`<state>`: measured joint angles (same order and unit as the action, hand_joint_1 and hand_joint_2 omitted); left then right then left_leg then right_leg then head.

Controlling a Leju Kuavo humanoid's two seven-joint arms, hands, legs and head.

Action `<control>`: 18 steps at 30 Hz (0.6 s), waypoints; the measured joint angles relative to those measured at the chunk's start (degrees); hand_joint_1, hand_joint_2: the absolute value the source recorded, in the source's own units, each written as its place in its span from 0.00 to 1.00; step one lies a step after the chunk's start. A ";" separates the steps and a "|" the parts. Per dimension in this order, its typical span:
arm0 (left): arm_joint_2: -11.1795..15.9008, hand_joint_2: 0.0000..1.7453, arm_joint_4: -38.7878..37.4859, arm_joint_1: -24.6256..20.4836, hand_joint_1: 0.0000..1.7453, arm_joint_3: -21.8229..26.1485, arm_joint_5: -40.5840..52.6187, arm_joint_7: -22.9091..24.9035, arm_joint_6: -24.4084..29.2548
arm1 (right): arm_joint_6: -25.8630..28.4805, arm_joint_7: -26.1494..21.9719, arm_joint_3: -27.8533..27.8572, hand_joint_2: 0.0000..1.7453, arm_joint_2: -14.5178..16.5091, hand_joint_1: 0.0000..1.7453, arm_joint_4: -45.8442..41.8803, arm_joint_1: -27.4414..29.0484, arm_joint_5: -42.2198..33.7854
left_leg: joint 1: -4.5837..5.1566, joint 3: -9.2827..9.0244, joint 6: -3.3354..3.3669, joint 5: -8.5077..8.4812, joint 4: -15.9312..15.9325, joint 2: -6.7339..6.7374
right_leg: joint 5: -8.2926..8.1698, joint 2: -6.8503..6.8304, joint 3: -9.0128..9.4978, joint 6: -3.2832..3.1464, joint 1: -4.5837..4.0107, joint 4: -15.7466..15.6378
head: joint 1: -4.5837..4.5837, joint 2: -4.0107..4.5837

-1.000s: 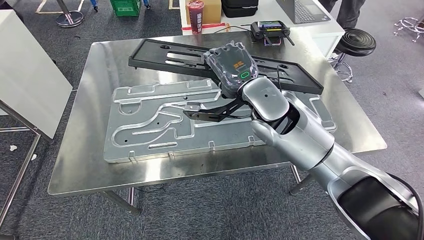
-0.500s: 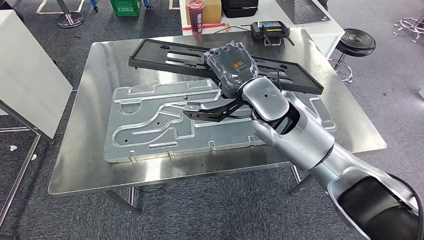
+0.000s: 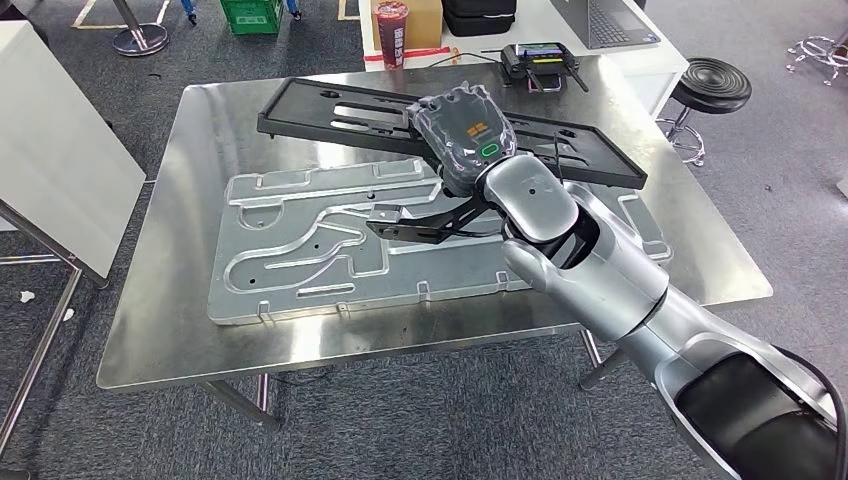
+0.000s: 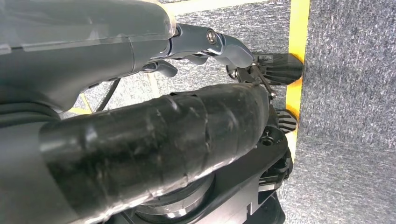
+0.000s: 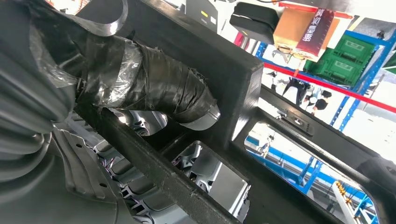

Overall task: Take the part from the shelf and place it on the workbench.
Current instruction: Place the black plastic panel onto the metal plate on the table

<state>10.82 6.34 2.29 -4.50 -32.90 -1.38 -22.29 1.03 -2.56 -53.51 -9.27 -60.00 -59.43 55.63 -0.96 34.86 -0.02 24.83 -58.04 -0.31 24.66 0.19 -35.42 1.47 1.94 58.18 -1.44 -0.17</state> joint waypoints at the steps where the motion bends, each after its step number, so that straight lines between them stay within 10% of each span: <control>1: 0.00 0.00 0.00 0.00 0.00 0.00 -0.01 0.00 0.00 | 0.00 0.00 0.00 1.00 0.00 0.97 0.00 0.00 0.00 | 0.00 0.00 0.00 0.00 0.00 0.00 | 0.00 0.00 0.00 0.00 0.00 0.00 | 0.00 0.00; 12: 0.03 0.00 0.01 -0.07 0.00 0.00 0.13 0.25 -0.19 | -4.96 -3.22 -1.09 1.00 0.82 0.97 1.49 -0.35 1.80 | 0.00 -0.08 -0.01 0.00 0.04 0.07 | 0.00 0.05 0.10 0.00 0.00 0.01 | 0.01 0.00; 15: 0.13 0.00 0.12 -0.67 0.00 0.00 0.02 1.49 -0.23 | -12.58 -6.37 -5.18 1.00 5.90 0.97 10.87 0.15 4.84 | -0.04 -0.40 -0.06 0.04 0.10 0.27 | 0.02 0.18 0.30 0.00 -0.05 0.00 | 0.01 0.00; 18: 0.19 0.00 0.39 -1.19 0.00 0.00 -0.29 2.06 0.13 | -8.53 -6.10 -7.95 1.00 11.06 0.97 20.91 2.47 4.46 | -0.07 -0.24 -0.06 -0.09 0.09 0.10 | 0.02 -0.01 0.17 0.00 -0.08 0.07 | 0.01 0.00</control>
<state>11.01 6.73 1.09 -4.50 -33.19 0.68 -22.17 -7.51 -8.66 -61.45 1.79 -39.09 -56.96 60.08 -1.02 34.62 -0.08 24.74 -57.95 -0.21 24.68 0.18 -35.25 1.47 1.86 58.25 -1.44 -0.17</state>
